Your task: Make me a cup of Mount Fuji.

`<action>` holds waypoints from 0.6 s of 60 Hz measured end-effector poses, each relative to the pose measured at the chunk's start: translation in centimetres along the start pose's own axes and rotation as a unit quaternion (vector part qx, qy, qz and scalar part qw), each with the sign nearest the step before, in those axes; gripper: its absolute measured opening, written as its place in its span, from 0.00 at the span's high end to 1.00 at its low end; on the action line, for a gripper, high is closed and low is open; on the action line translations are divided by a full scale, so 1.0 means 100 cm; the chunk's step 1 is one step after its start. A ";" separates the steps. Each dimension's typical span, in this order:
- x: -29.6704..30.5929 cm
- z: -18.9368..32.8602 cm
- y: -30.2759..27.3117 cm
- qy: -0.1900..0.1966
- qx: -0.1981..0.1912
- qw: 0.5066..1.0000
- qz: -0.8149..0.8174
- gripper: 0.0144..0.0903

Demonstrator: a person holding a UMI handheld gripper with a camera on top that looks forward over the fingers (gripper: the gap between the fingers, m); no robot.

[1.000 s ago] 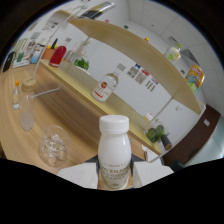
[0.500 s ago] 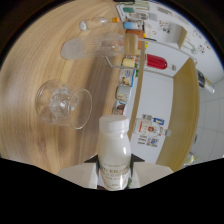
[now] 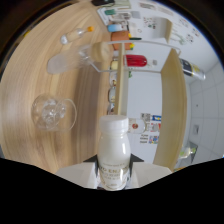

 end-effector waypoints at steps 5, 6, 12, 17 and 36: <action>0.023 -0.013 -0.001 0.006 0.014 0.990 0.138 0.54; 0.028 -0.015 0.001 0.012 0.020 0.986 0.165 0.55; 0.054 -0.028 0.001 0.026 0.051 0.937 0.344 0.54; 0.057 -0.032 0.007 0.017 0.074 0.869 0.490 0.54; -0.050 0.018 0.030 -0.041 0.005 0.689 0.724 0.54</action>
